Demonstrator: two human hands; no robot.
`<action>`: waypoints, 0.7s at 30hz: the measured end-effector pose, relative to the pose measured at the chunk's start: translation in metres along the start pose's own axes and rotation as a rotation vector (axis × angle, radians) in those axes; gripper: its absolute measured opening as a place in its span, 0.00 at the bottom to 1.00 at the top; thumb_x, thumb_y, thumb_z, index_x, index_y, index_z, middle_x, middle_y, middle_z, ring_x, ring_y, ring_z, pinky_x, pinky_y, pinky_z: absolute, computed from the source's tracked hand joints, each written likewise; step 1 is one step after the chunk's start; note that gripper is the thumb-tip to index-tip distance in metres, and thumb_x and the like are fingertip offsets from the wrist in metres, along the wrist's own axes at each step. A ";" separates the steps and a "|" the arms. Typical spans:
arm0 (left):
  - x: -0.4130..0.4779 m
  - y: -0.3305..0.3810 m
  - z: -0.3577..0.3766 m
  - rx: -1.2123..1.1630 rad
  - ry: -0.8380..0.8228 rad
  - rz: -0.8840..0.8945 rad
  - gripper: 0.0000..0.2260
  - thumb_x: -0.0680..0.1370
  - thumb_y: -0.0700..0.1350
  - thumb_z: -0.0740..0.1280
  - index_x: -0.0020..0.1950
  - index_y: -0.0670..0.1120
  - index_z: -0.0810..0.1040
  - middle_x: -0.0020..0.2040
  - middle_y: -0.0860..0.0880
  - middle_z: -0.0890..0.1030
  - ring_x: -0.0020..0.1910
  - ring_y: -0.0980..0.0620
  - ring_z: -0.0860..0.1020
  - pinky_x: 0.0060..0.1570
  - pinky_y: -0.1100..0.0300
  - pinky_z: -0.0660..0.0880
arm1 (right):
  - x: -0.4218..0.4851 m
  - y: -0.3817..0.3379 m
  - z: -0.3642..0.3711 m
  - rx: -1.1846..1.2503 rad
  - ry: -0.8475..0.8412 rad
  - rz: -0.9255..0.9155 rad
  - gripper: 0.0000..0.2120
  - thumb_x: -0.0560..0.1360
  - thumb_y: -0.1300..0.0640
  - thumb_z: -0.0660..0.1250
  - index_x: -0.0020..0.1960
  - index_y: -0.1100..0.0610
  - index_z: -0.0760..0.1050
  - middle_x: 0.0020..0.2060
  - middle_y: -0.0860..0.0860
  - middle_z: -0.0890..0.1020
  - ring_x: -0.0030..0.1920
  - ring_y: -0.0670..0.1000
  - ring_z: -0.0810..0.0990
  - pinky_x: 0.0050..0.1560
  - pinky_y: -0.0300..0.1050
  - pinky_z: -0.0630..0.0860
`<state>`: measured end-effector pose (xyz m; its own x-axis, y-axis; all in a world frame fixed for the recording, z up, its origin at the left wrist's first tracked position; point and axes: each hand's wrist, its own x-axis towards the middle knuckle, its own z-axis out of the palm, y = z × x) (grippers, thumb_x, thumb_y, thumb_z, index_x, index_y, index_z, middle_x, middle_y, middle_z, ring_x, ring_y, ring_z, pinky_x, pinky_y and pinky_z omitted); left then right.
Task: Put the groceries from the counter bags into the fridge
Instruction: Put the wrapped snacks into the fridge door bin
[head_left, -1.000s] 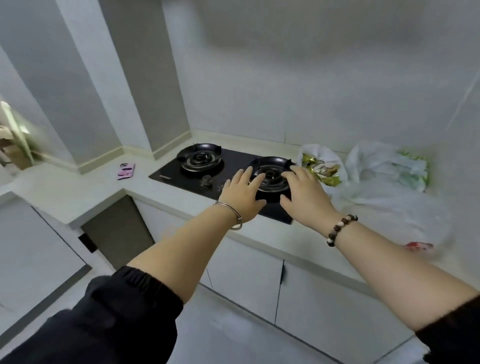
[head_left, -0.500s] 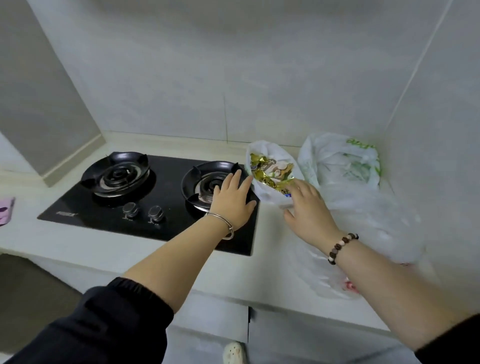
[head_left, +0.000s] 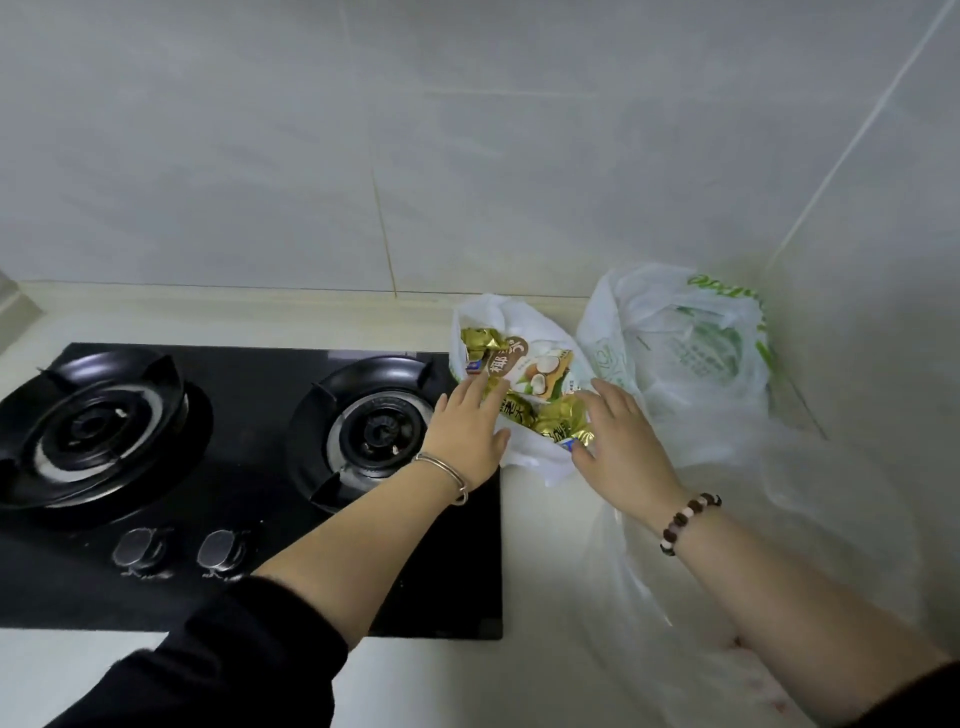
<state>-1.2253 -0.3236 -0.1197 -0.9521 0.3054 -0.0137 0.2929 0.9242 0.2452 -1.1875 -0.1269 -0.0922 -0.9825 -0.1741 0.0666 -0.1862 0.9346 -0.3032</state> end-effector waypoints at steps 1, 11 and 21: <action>0.007 0.000 0.005 -0.005 -0.016 -0.001 0.29 0.79 0.50 0.60 0.77 0.49 0.53 0.77 0.46 0.54 0.76 0.46 0.52 0.72 0.44 0.54 | 0.004 0.004 0.002 0.005 -0.015 0.014 0.27 0.75 0.57 0.64 0.72 0.59 0.62 0.72 0.55 0.61 0.73 0.55 0.57 0.73 0.48 0.57; 0.068 -0.002 0.034 -0.040 -0.134 -0.137 0.30 0.79 0.50 0.61 0.77 0.48 0.51 0.77 0.48 0.54 0.76 0.48 0.52 0.71 0.43 0.54 | 0.053 0.021 0.027 0.036 -0.197 -0.064 0.27 0.76 0.55 0.64 0.72 0.58 0.60 0.71 0.52 0.63 0.71 0.51 0.61 0.69 0.42 0.59; 0.076 -0.010 0.047 0.084 -0.161 -0.161 0.33 0.75 0.54 0.67 0.75 0.49 0.55 0.73 0.49 0.60 0.72 0.46 0.59 0.70 0.37 0.52 | 0.078 0.038 0.053 -0.171 -0.216 -0.185 0.18 0.77 0.49 0.61 0.62 0.57 0.71 0.61 0.52 0.73 0.64 0.53 0.68 0.68 0.46 0.61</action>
<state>-1.2962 -0.2989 -0.1692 -0.9628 0.1794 -0.2021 0.1516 0.9777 0.1456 -1.2715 -0.1210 -0.1493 -0.9147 -0.3908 -0.1028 -0.3757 0.9161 -0.1398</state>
